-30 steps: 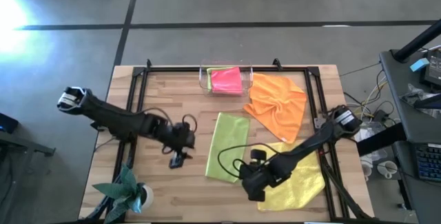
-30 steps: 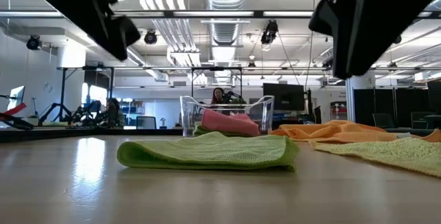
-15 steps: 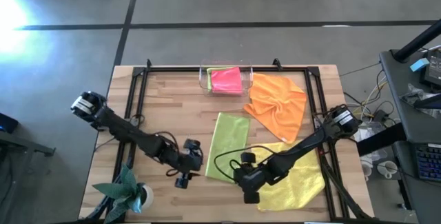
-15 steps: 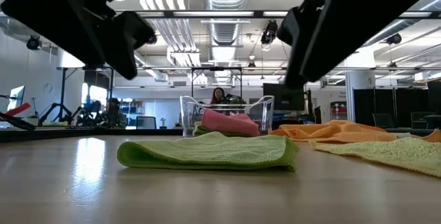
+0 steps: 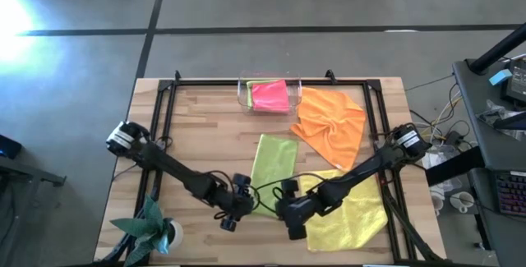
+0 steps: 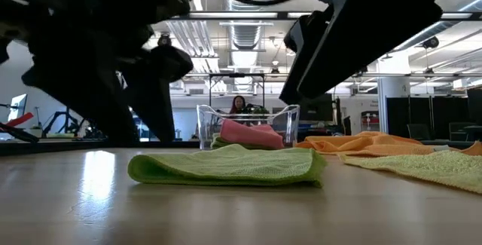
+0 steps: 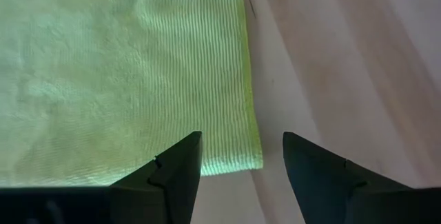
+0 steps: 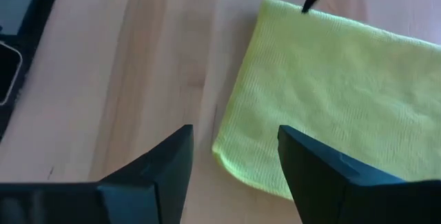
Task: Fold microfiber towels
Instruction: Fold the green microfiber towel
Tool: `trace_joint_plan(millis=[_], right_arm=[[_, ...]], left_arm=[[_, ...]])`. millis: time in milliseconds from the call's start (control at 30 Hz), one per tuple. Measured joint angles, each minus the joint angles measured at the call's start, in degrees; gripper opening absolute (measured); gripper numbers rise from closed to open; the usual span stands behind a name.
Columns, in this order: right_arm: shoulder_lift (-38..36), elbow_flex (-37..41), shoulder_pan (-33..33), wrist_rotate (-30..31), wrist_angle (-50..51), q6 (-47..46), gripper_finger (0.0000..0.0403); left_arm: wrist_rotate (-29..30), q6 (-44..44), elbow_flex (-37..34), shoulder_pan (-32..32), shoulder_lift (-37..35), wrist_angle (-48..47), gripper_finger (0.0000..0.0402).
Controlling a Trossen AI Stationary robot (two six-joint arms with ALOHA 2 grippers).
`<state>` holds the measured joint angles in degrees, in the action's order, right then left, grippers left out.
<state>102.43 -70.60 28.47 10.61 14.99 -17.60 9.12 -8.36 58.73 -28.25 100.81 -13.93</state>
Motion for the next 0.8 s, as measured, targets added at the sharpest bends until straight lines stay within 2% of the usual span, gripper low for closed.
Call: trace_joint_plan(millis=[400, 567, 667, 800], right_arm=[[0.0, 8.4, 0.0, -0.1, -14.5, -2.4, 0.0203], [0.0, 9.8, 0.0, -0.1, -15.8, -3.4, 0.0203], [0.0, 10.2, 0.0, -0.4, -15.4, -3.4, 0.0203], [0.0, 10.2, 0.1, -0.5, -15.1, -5.2, 0.0203]], left_arm=[[0.0, 0.2, 0.3, 0.1, 4.9, 2.1, 0.0187], [0.4, -0.5, 0.6, 0.1, 6.4, 2.4, 0.0183], [0.7, -0.5, 0.5, 0.1, 6.3, 2.3, 0.0159], [1.8, -0.4, 0.7, 0.1, 6.2, 1.8, 0.0092]])
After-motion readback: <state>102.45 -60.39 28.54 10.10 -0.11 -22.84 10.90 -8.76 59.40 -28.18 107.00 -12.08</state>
